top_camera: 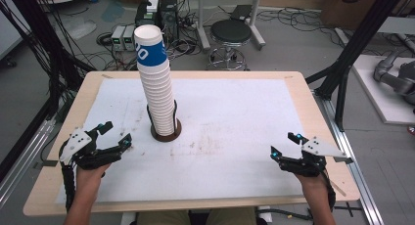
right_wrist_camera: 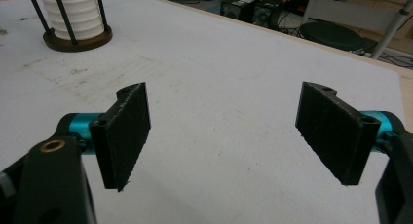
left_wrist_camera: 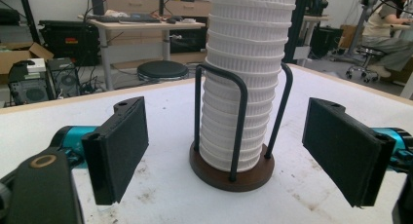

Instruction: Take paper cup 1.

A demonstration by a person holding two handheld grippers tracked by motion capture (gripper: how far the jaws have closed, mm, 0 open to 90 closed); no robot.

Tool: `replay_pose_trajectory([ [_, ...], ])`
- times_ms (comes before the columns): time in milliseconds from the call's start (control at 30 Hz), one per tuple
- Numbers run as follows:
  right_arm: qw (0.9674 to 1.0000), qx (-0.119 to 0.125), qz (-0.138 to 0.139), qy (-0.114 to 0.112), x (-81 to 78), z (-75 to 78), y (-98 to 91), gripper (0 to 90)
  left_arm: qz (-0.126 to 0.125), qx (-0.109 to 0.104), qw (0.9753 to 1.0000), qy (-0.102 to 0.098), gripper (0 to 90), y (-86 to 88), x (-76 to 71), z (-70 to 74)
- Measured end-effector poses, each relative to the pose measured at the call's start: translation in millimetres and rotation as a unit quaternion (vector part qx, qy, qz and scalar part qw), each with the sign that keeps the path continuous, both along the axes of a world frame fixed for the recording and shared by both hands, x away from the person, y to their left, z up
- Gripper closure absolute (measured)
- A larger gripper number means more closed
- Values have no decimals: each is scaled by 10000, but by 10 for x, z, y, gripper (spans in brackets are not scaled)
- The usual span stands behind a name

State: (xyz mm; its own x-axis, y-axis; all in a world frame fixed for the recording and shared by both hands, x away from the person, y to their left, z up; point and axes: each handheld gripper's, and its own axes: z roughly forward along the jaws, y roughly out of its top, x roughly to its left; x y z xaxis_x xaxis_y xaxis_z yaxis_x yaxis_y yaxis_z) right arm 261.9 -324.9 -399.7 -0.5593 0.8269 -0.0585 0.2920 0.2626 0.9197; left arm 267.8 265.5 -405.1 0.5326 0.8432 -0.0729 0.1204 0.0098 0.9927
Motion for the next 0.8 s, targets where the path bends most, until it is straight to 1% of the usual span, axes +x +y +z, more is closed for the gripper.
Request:
replay_pose_trajectory([
  [133,10000,9,5,7,6,-3,4,207,-11,-29,10000,28,168,-2,9,0],
  [200,10000,25,12,13,9,-5,-1,207,9,-1,10000,20,168,-8,20,1],
  [367,10000,41,17,25,16,-20,-18,207,1,-31,10000,-10,168,-28,27,21],
  [400,10000,73,6,54,10,-28,-25,207,-38,-52,10000,-11,168,-39,31,31],
  [500,10000,67,4,67,7,-37,-27,207,-101,-74,9999,-18,167,-46,44,51],
  [533,10000,50,25,64,8,-41,-23,208,-169,-104,9998,-26,165,-56,64,76],
  [600,10000,12,39,87,7,-45,-13,207,-268,-86,9996,-16,164,-75,89,99],
  [633,9999,-28,58,86,7,-47,-12,207,-268,-86,9996,-16,164,-75,89,99],
  [700,9999,-21,52,95,3,-47,-12,207,-362,-73,9993,41,164,-102,107,130],
  [767,9999,-25,39,99,-16,-44,-11,208,-457,-185,9987,113,164,-141,125,179],
  [800,9999,-20,34,96,-23,-42,-7,208,-475,-190,9986,110,164,-153,133,200],
])
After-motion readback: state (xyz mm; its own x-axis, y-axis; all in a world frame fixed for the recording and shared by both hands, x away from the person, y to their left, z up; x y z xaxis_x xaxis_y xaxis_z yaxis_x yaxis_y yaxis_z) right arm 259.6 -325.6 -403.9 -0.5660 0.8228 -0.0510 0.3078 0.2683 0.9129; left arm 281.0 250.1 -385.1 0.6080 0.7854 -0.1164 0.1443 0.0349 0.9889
